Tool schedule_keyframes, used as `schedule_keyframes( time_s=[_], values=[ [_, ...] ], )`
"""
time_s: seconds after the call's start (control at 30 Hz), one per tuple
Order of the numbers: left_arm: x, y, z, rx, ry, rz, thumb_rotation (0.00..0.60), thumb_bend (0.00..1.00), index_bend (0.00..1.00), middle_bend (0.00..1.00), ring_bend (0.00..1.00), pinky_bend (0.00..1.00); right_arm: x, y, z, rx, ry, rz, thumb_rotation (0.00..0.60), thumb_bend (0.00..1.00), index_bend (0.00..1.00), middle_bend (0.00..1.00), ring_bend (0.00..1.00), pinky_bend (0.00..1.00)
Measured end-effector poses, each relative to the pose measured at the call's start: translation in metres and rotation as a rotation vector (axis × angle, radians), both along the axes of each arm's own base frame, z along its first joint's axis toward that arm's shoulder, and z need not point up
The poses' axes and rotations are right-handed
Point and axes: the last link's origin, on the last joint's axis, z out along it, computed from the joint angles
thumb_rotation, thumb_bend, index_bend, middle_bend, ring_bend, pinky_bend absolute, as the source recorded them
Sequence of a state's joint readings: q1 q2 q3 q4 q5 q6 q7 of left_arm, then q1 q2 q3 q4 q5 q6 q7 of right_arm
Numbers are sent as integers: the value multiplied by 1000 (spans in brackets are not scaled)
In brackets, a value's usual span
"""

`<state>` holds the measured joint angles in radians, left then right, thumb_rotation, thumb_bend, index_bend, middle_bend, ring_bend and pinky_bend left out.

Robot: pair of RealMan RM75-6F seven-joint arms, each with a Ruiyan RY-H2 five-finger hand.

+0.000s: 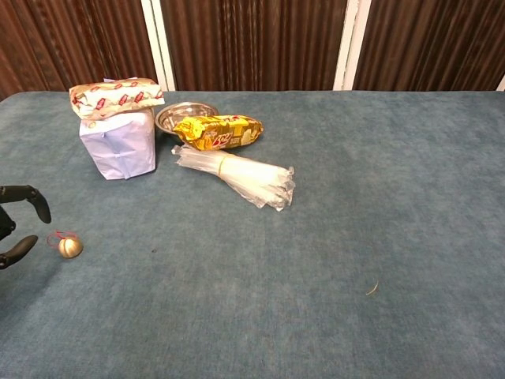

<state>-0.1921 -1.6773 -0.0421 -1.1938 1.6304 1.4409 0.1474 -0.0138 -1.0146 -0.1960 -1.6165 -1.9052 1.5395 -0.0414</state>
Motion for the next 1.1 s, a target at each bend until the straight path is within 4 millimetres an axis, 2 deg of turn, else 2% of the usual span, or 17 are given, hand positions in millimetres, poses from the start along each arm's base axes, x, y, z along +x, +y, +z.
schedule_keyframes(
  time_s=[0.27, 0.4, 0.73, 1.1],
  values=[
    [5, 8, -12, -7, 38, -12, 600, 433, 479, 1000, 1000, 1000, 0, 0, 0, -2, -2, -2, 600, 355, 0, 0, 0, 0],
    [3, 10, -15, -17, 42, -2, 600, 430, 507, 1000, 1000, 1000, 0, -1, 1, -5, -2, -2, 600, 355, 0, 0, 0, 0],
    [1, 20, -28, -40, 61, 23, 600, 430, 506, 1000, 1000, 1000, 0, -1, 2, -10, -12, -4, 600, 355, 0, 0, 0, 0],
    [1, 23, -30, -36, 81, 26, 600, 430, 517, 1000, 1000, 1000, 0, -1, 4, -14, -19, -4, 600, 355, 0, 0, 0, 0]
  ],
)
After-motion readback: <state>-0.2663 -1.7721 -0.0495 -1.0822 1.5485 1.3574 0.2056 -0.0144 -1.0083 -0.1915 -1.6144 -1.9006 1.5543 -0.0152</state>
